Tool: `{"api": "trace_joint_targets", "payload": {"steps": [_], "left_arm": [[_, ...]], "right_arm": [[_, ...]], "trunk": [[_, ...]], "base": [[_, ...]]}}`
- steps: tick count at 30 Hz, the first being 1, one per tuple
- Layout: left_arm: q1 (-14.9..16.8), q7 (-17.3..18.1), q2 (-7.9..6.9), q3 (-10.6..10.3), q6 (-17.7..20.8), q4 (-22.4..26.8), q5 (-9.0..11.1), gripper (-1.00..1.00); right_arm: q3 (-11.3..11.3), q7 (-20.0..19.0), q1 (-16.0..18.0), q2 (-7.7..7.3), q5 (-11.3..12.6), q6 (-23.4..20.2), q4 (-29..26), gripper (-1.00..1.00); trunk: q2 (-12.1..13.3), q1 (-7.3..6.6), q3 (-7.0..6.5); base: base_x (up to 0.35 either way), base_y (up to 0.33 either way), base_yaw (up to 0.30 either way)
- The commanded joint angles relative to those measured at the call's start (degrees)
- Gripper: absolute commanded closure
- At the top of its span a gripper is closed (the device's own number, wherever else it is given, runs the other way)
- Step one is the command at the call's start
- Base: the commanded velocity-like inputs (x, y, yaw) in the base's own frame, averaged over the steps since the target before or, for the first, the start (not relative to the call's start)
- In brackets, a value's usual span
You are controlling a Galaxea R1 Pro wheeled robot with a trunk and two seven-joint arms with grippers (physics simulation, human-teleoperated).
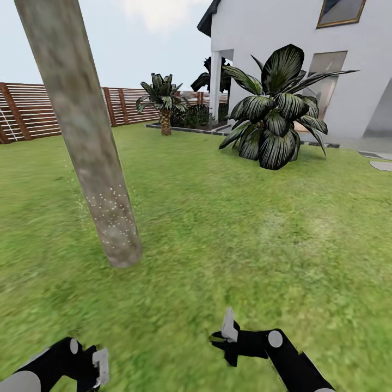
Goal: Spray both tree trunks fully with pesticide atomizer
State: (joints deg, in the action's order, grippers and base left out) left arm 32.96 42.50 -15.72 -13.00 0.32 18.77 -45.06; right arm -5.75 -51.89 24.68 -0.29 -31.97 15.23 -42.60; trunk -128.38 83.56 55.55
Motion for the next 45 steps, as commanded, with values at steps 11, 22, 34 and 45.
{"api": "trace_joint_targets", "payload": {"steps": [11,22,34,45], "left_arm": [[-3.33,-30.24,0.07,20.49,-9.73,-7.23,25.50,1.00],[-10.47,-38.75,2.43,20.95,-17.70,-9.14,44.53,1.00],[-11.78,-39.18,2.97,20.93,-18.88,-8.93,45.20,1.00],[-11.78,-39.25,3.07,21.00,-20.10,-9.02,45.17,1.00]], "right_arm": [[27.45,12.68,-0.32,-2.35,-0.33,0.61,7.76,-1.00],[55.66,39.68,-6.37,-1.94,-0.48,8.57,12.34,-1.00],[55.76,39.75,-6.40,-1.84,-0.44,8.64,12.19,-1.00],[55.76,39.84,-6.40,-1.78,-0.46,8.67,12.36,-1.00]], "trunk": [[-0.02,-0.01,0.05],[-0.02,-0.01,0.05],[-0.02,-0.01,0.05],[-0.02,-0.01,0.05]], "base": [[0.000,0.000,0.000],[0.000,0.000,0.000],[-0.128,-0.007,0.089],[-0.228,-0.225,0.278]]}}
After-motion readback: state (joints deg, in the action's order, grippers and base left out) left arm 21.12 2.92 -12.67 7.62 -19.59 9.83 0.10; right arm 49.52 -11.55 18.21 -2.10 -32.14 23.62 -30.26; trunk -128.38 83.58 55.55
